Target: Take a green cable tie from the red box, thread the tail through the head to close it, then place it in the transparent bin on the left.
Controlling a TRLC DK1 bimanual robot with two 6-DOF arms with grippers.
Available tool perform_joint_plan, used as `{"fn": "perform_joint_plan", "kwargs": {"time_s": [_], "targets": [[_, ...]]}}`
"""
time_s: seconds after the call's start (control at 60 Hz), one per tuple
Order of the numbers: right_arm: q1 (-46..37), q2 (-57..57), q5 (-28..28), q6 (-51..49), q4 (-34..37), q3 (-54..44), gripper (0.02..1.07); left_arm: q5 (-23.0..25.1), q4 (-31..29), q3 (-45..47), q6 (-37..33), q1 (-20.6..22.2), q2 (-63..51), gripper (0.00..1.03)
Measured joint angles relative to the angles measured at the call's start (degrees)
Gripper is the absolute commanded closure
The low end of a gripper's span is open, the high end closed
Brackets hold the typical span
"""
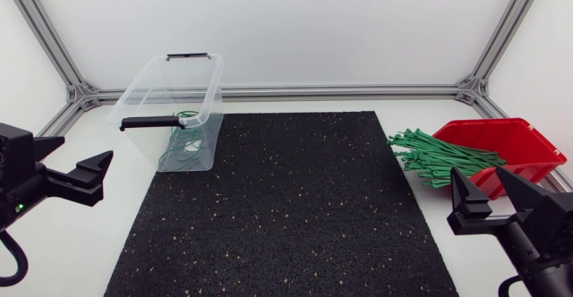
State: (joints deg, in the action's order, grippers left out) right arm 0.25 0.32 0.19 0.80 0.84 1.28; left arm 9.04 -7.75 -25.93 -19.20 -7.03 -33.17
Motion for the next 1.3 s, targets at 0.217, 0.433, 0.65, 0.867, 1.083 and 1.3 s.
{"fn": "perform_joint_plan", "kwargs": {"time_s": [0.217,0.433,0.65,0.867,1.083,1.3], "targets": [[0.00,0.00,-0.02,-0.02,0.00,0.00,0.09,0.17,2.16,4.15,0.20,-0.09,2.58,0.03],[0.00,0.00,-0.02,-0.02,0.00,0.00,0.07,-0.22,2.73,6.86,1.86,0.00,6.67,0.03],[0.00,0.00,0.00,0.00,0.00,0.00,0.07,-2.23,3.78,11.30,5.86,1.44,13.35,0.03],[0.00,0.00,-0.02,0.00,0.00,0.00,0.07,-4.28,4.81,15.85,9.60,3.15,19.58,0.03],[0.00,0.00,0.00,0.00,0.00,0.00,0.07,-6.58,5.95,20.06,13.44,4.90,25.94,0.03],[0.00,0.00,0.00,0.00,0.00,0.00,0.07,-8.61,7.91,23.39,16.98,6.51,32.00,0.03]]}}
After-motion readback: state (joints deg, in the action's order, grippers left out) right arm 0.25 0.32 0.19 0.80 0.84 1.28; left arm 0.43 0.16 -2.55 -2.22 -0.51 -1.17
